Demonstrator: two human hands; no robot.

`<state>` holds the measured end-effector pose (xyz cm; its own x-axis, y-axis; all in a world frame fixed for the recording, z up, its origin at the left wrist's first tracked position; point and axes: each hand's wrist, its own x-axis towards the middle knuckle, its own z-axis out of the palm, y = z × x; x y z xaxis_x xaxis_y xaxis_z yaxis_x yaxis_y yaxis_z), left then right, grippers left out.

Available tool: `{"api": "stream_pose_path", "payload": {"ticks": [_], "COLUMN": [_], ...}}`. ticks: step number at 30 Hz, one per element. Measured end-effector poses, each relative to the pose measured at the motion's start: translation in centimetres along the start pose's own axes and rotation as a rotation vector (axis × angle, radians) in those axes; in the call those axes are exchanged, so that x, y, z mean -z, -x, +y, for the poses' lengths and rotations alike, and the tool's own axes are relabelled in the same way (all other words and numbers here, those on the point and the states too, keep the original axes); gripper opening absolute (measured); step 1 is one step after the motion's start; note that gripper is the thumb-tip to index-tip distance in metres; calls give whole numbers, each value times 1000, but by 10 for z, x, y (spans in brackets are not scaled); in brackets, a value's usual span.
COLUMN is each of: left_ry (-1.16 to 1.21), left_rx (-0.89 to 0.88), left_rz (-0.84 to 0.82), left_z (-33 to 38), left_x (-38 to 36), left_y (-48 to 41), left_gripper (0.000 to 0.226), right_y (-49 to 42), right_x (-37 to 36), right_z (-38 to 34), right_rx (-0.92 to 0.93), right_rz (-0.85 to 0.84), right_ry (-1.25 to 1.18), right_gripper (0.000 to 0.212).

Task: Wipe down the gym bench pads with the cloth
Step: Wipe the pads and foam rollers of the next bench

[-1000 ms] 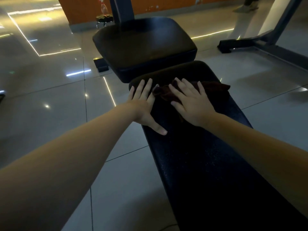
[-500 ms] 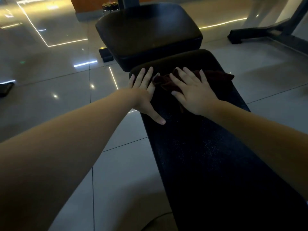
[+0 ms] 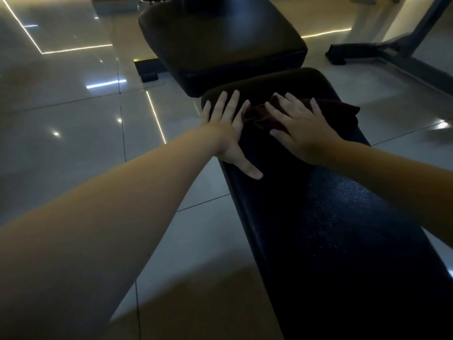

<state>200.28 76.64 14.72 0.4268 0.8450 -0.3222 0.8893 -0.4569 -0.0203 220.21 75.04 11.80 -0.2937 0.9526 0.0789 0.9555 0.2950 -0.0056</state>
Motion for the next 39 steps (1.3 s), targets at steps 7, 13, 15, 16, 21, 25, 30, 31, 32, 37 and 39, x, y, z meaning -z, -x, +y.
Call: {"api": "stream_pose_path", "payload": {"ticks": [7,13,15,16,21,25,30,31,32,37,39], "left_ry": [40,48,40,42,25,8,26,23,23,27,26], "left_rx": [-30,-38,-21,-16,-28,-13,-11,-10,-9,2,17], "left_rz": [35,28,22,16,12,7,28,27,25,8,-10], "left_z": [-1,-1,0,0,-2,-2,-2,-2,-2,3,5], "left_x": [-3,-4,-3,-3,-5,-6,-7,-7,-7,-4,-2], "left_y": [-1,0,-1,-1,-3,-5,-5,-5,-4,-1,0], "left_gripper": [153,155,156,157,152,156,156,157,157,157,156], "right_y": [32,153,170,167,73,-12,-32,-22,-8,73,89], "right_x": [-15,-50,-51,-50,-35,-12,-4,-4,-6,-18,-17], "right_z": [-10,-25,-26,-25,-29,-26,-20,-18,-15,4,23], "right_rx": [-36,215,276,278,-48,-283,-268,-209,-141,213,320], "right_rz": [124,66,76,81,142,179,147,132,121,118,102], "right_ry": [-80,83,96,93,6,-11,-42,-38,-16,104,149], "right_gripper": [62,57,56,55,57,54,54,54,54,59,57]}}
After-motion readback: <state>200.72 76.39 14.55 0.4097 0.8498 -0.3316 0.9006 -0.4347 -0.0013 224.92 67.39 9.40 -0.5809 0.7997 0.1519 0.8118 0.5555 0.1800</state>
